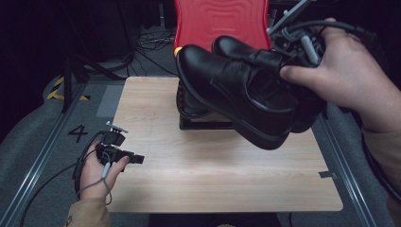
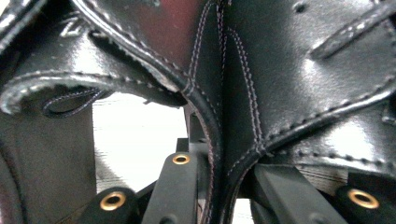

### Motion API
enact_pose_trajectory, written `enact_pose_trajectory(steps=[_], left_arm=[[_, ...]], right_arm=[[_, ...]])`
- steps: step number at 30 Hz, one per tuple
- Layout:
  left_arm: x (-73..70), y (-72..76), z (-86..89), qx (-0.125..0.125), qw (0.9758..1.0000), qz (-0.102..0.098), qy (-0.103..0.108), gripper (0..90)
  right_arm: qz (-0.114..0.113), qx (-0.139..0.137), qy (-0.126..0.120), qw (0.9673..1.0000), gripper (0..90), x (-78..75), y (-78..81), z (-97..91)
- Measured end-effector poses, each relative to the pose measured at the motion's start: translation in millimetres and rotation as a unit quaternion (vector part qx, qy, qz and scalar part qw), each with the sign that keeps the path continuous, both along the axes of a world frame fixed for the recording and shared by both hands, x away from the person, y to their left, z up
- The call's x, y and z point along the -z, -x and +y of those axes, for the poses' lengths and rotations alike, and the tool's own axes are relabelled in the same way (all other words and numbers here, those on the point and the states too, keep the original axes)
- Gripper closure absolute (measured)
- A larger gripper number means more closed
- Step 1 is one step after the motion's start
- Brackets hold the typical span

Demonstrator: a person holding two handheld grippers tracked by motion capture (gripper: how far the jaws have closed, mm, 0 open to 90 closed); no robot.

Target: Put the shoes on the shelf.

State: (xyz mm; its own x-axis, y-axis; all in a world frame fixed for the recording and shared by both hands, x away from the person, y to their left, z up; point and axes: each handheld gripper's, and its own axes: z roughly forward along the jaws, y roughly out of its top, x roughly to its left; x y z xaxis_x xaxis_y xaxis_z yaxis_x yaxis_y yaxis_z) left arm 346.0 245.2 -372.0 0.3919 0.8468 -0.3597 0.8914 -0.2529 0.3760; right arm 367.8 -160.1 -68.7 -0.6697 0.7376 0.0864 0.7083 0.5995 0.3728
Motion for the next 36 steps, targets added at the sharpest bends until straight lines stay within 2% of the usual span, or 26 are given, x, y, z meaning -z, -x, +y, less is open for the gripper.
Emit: enact_pose_trajectory(steps=[3,9,15,17,19,22,25,29,31,34,36], left_arm=[[-0.3,0.6,1.1,-0.003,1.0,0.001,0.003,49.2],[1.8,4.6,8.4,-0.01,0.9999,0.001,0.008,49.2],[2.8,11.1,19.3,-0.024,0.9996,-0.002,0.016,49.2],[2.8,11.6,21.8,-0.025,0.9995,-0.003,0.018,49.2],[3.1,11.5,23.7,-0.026,0.9994,-0.002,0.022,49.3],[2.5,10.1,25.2,-0.022,0.9995,-0.005,0.022,49.3],[1.9,9.9,25.9,-0.023,0.9992,-0.005,0.033,49.4],[1.1,9.6,29.8,-0.02,0.999,-0.009,0.038,49.3],[1.3,9.1,32.3,-0.022,0.9989,-0.01,0.041,49.4],[1.7,8.3,35.5,-0.019,0.999,-0.011,0.04,49.4],[2.8,8.2,37.6,-0.022,0.9986,-0.01,0.047,49.5]], right_arm=[[-0.018,0.016,-0.004,0.9997,82.7,-12.0,-9.9,0.8],[-0.037,0.053,-0.015,0.9978,82.7,-35.3,-30.5,3.9],[-0.061,0.092,-0.028,0.9935,82.7,-47.9,-60.6,7.8],[-0.064,0.097,-0.028,0.9928,82.7,-48.8,-64.1,8.7],[-0.084,0.117,-0.026,0.9893,82.7,-52.0,-74.0,13.0],[-0.098,0.14,-0.02,0.9851,82.7,-56.5,-83.4,20.2],[-0.093,0.159,-0.019,0.9826,82.7,-58.9,-93.0,26.2],[-0.1,0.182,-0.016,0.978,82.7,-56.6,-107.7,35.2],[-0.105,0.193,-0.018,0.9753,82.7,-54.5,-115.1,38.1],[-0.106,0.208,-0.036,0.9717,82.7,-51.4,-129.1,39.1],[-0.109,0.209,-0.035,0.9712,82.6,-50.1,-133.4,39.8]])
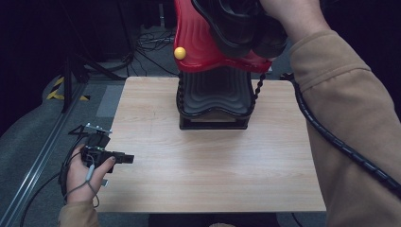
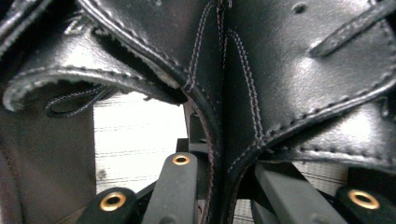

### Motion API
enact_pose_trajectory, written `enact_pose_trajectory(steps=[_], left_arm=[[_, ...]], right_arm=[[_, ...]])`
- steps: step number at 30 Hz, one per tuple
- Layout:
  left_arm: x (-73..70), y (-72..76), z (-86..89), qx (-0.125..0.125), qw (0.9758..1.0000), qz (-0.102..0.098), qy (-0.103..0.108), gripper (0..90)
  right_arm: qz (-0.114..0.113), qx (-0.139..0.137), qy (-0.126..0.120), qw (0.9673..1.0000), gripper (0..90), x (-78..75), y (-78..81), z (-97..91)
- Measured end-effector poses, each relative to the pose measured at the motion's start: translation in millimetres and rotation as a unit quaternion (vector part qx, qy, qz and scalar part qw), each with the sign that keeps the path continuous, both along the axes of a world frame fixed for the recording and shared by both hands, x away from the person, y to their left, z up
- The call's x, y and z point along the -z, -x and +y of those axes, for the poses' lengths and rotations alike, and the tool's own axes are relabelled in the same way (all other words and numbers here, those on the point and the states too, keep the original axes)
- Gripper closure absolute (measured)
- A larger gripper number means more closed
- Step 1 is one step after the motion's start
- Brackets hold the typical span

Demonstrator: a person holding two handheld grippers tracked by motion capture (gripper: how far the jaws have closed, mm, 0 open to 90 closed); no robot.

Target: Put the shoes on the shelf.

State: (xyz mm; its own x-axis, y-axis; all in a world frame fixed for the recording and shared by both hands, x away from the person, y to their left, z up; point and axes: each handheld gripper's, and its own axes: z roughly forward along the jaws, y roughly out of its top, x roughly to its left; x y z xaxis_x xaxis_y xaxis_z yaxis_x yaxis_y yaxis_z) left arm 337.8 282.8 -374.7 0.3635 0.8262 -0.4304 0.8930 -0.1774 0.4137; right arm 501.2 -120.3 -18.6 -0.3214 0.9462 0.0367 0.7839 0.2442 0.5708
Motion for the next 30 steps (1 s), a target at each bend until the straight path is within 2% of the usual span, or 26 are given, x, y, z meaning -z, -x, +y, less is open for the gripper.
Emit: enact_pose_trajectory(steps=[1,2,6,7,10,15,21,23,25,27,30], left_arm=[[0.2,-0.2,1.3,0.001,1.0,-0.002,-0.004,49.4],[1.0,-0.3,1.7,0.0,1.0,0.0,0.003,49.4],[1.3,-0.9,4.4,-0.003,1.0,0.001,0.002,49.4],[1.1,-0.3,4.1,-0.005,1.0,0.002,0.008,49.4],[-0.1,0.4,5.4,-0.001,1.0,-0.002,0.009,49.4],[-0.5,2.0,10.0,-0.008,0.9999,-0.002,0.015,49.4],[2.7,0.4,11.0,-0.008,0.9999,0.001,0.015,49.4],[2.5,0.5,10.7,-0.008,0.9999,-0.002,0.014,49.4],[2.2,1.4,10.6,-0.012,0.9997,-0.001,0.022,49.4],[2.0,1.4,13.5,-0.008,0.9998,-0.003,0.019,49.5],[2.4,2.0,14.3,-0.015,0.9996,-0.001,0.024,49.4]], right_arm=[[-0.007,0.001,0.005,1.0,82.6,1.7,-3.9,1.4],[-0.012,0.0,0.008,0.9999,82.6,2.7,-6.3,2.8],[-0.034,0.009,0.002,0.9994,82.6,7.2,-16.1,7.4],[-0.037,0.011,0.001,0.9993,82.6,8.9,-18.7,8.9],[-0.03,0.022,0.001,0.9993,82.4,16.1,-27.5,12.1],[-0.035,0.034,0.013,0.9987,82.0,31.1,-40.6,19.5],[-0.038,0.042,-0.007,0.9984,81.1,37.0,-46.2,27.7],[-0.045,0.043,-0.012,0.998,81.0,40.0,-47.2,30.7],[-0.056,0.046,-0.009,0.9973,81.0,43.8,-47.4,34.4],[-0.069,0.051,-0.01,0.9962,81.0,47.3,-48.8,36.5],[-0.076,0.05,-0.011,0.9957,80.8,49.2,-51.3,37.5]])
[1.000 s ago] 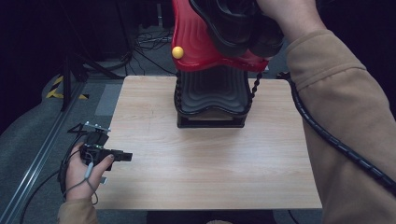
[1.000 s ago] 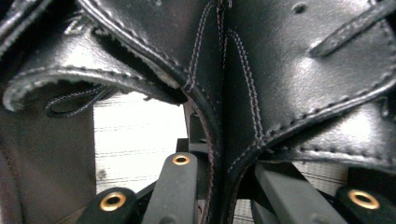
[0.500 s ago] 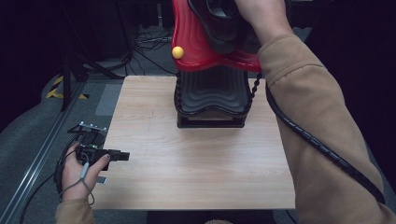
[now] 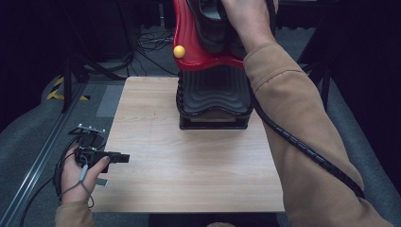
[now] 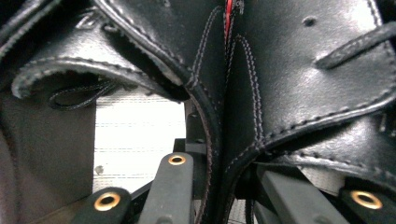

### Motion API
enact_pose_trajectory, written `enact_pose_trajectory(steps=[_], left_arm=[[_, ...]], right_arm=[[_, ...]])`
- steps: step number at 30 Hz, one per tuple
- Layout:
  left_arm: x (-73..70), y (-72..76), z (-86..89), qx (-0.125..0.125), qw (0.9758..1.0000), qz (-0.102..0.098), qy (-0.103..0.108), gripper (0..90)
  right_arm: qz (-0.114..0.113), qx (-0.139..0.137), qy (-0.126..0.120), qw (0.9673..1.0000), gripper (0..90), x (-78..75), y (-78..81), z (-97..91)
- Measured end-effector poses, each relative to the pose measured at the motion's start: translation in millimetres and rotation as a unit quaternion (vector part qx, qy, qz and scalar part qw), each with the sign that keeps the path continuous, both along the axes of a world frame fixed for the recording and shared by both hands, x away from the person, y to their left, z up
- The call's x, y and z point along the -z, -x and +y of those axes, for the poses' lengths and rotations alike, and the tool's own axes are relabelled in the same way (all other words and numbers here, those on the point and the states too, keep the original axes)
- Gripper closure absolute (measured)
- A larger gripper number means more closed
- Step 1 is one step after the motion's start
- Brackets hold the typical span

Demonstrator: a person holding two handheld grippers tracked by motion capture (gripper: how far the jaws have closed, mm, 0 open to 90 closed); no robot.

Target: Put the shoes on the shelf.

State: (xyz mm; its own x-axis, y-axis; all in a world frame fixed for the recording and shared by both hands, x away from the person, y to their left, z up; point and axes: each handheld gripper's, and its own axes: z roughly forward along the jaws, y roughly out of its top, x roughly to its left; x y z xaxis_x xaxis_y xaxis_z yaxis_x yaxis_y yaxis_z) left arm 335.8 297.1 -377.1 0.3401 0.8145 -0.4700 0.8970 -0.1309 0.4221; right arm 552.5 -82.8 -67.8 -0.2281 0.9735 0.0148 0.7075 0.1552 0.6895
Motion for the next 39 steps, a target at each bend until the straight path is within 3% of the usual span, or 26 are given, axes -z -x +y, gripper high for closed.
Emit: enact_pose_trajectory(steps=[6,10,14,18,22,26,28,32,39], left_arm=[[1.2,-0.7,2.4,0.002,1.0,0.0,-0.004,49.4],[-0.4,0.6,5.1,0.002,1.0,-0.001,-0.001,49.4],[4.0,-1.4,7.6,-0.002,1.0,0.003,0.003,49.4],[6.7,-3.8,5.3,0.002,0.9999,0.012,-0.001,49.4],[3.7,-3.1,3.3,0.004,1.0,0.007,0.001,49.3],[2.9,-4.2,0.5,0.001,1.0,0.007,0.002,49.3],[2.3,-5.3,-1.3,0.003,1.0,0.006,0.002,49.2],[0.1,-9.4,-5.8,0.007,1.0,0.002,-0.001,49.2],[-2.5,-18.5,-16.9,0.021,0.9998,-0.005,-0.005,49.2]], right_arm=[[-0.013,-0.003,0.003,0.9999,79.8,5.1,-5.1,3.5],[-0.025,-0.005,0.004,0.9997,77.8,17.8,-14.8,0.6],[-0.034,-0.015,-0.011,0.9992,77.7,21.5,-17.9,-3.0],[-0.03,-0.011,0.014,0.9994,75.9,20.0,-13.1,5.3],[-0.031,-0.01,0.014,0.9994,73.7,22.0,-7.3,4.6],[-0.007,-0.006,0.012,0.9999,67.4,21.7,-3.3,-1.0],[-0.003,-0.012,0.01,0.9999,63.5,20.2,-1.9,-3.7],[-0.008,-0.025,-0.018,0.9995,55.8,16.4,3.7,-8.5],[-0.018,-0.054,-0.002,0.9984,54.6,3.5,26.9,-13.5]])
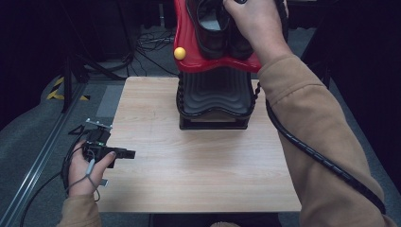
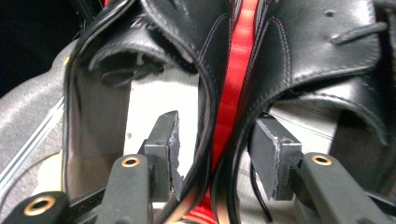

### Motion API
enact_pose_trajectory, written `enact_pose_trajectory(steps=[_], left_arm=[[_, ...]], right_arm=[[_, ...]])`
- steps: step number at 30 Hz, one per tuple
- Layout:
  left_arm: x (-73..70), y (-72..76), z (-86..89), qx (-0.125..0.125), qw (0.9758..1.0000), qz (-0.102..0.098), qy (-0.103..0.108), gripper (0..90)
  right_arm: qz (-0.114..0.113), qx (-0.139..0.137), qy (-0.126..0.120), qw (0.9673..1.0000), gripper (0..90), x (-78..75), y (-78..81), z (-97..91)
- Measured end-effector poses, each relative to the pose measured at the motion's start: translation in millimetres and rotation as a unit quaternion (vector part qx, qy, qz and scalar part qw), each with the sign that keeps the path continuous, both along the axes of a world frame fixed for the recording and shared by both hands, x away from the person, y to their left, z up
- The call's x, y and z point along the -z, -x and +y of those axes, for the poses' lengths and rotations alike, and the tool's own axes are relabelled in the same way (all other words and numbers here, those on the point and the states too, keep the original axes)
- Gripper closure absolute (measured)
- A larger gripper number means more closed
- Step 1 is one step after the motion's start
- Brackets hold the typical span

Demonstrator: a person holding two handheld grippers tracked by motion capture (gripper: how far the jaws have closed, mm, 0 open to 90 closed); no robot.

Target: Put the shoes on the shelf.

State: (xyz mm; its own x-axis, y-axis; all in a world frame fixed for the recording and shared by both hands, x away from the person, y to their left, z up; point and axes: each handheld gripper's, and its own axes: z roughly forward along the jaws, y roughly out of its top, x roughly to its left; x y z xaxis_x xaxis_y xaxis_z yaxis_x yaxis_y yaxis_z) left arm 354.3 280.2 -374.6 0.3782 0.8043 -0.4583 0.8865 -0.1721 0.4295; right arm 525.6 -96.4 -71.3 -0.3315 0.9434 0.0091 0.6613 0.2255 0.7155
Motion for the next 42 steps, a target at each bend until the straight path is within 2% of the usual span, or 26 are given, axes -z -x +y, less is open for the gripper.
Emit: enact_pose_trajectory(steps=[5,8,9,11,12,16,21,23,26,28,30,33,37,39,42], left_arm=[[-1.0,-4.8,-7.2,0.012,0.9999,0.005,0.001,49.2],[-1.9,-6.0,-9.6,0.014,0.9999,0.005,0.0,49.1],[-1.8,-6.6,-9.6,0.015,0.9999,0.001,-0.005,49.1],[-1.2,-6.7,-11.8,0.013,0.9999,0.006,-0.001,49.2],[-1.3,-7.1,-11.7,0.017,0.9998,0.006,-0.007,49.1],[-0.8,-6.8,-13.5,0.014,0.9998,0.009,-0.006,49.1],[-0.2,-5.7,-16.5,0.012,0.9998,0.01,-0.013,49.1],[0.1,-5.5,-18.2,0.014,0.9997,0.012,-0.013,49.1],[0.3,-5.5,-22.0,0.015,0.9996,0.014,-0.017,49.1],[0.9,-6.1,-25.5,0.015,0.9996,0.014,-0.02,49.1],[0.9,-7.0,-29.5,0.018,0.9994,0.016,-0.026,49.1],[0.6,-7.0,-34.0,0.026,0.9991,0.018,-0.029,49.1],[-3.1,-2.7,-41.5,0.031,0.9988,0.013,-0.037,49.0],[-5.0,-0.5,-42.9,0.031,0.9988,0.008,-0.038,48.9],[-8.0,2.5,-44.9,0.036,0.9985,0.003,-0.042,48.8]], right_arm=[[-0.007,-0.033,-0.006,0.9994,52.5,-6.1,14.1,-8.5],[-0.007,-0.064,0.005,0.9979,49.1,-8.6,23.2,-15.4],[-0.007,-0.075,0.01,0.9971,49.4,-9.4,26.3,-18.7],[-0.003,-0.089,0.011,0.9959,49.5,-11.2,33.3,-26.1],[-0.005,-0.099,0.017,0.9949,49.5,-12.1,36.8,-29.7],[-0.006,-0.134,0.03,0.9905,48.6,-13.5,51.4,-45.6],[-0.001,-0.174,0.032,0.9842,47.0,-11.2,68.8,-70.7],[-0.005,-0.183,0.033,0.9825,47.0,-9.9,75.1,-82.4],[-0.01,-0.204,0.035,0.9784,45.8,-6.4,83.7,-99.1],[-0.011,-0.225,0.038,0.9736,44.6,-1.1,91.1,-109.8],[-0.013,-0.253,0.041,0.9664,44.4,7.2,97.5,-120.2],[-0.012,-0.256,0.046,0.9655,44.4,13.8,102.7,-128.9],[-0.015,-0.263,0.063,0.9626,43.9,27.4,113.5,-148.8],[-0.012,-0.258,0.063,0.9639,43.8,32.6,117.7,-156.4],[-0.01,-0.259,0.065,0.9638,43.3,44.4,123.2,-169.2]])
